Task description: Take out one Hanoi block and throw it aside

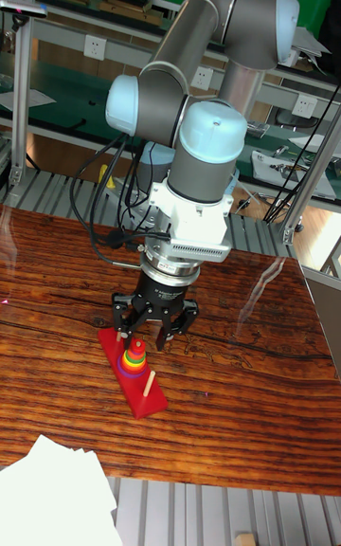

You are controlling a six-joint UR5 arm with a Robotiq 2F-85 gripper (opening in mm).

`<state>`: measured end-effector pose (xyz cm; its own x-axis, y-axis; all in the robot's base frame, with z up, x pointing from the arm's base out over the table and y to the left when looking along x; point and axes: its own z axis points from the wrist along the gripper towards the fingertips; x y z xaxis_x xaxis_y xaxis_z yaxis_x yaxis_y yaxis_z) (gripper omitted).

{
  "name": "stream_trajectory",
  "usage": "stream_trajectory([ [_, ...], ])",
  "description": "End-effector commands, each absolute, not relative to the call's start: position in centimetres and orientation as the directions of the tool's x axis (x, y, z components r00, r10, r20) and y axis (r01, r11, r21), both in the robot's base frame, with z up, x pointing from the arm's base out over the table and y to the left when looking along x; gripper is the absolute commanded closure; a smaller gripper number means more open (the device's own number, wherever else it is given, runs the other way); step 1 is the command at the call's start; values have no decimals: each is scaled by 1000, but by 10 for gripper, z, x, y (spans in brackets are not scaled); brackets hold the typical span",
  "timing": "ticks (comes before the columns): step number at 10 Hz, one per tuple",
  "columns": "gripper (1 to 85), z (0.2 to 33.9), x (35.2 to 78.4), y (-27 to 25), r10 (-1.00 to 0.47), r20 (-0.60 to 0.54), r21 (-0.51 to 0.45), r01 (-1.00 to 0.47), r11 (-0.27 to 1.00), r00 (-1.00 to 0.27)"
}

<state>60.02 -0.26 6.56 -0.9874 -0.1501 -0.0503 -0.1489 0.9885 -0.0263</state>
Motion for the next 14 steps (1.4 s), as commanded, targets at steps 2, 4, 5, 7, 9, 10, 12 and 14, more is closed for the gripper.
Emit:
stream_trajectory([
  [2, 367, 62, 604, -5, -134, -60, -27, -133, 991, -989],
  [4, 377, 61, 605, -8, -135, -60, -38, -133, 990, -989],
  [5, 397, 62, 605, -9, -130, -60, -38, -128, 991, -990],
  [7, 417, 65, 605, -6, -128, -68, -28, -127, 992, -989],
  [9, 440, 64, 606, -8, -125, -68, -28, -123, 992, -990],
  [10, 443, 65, 606, -9, -125, -67, -29, -123, 992, -990],
  [12, 447, 65, 605, -8, -126, -68, -25, -125, 992, -990],
  [14, 453, 66, 603, -8, -125, -64, -23, -123, 992, -990],
])
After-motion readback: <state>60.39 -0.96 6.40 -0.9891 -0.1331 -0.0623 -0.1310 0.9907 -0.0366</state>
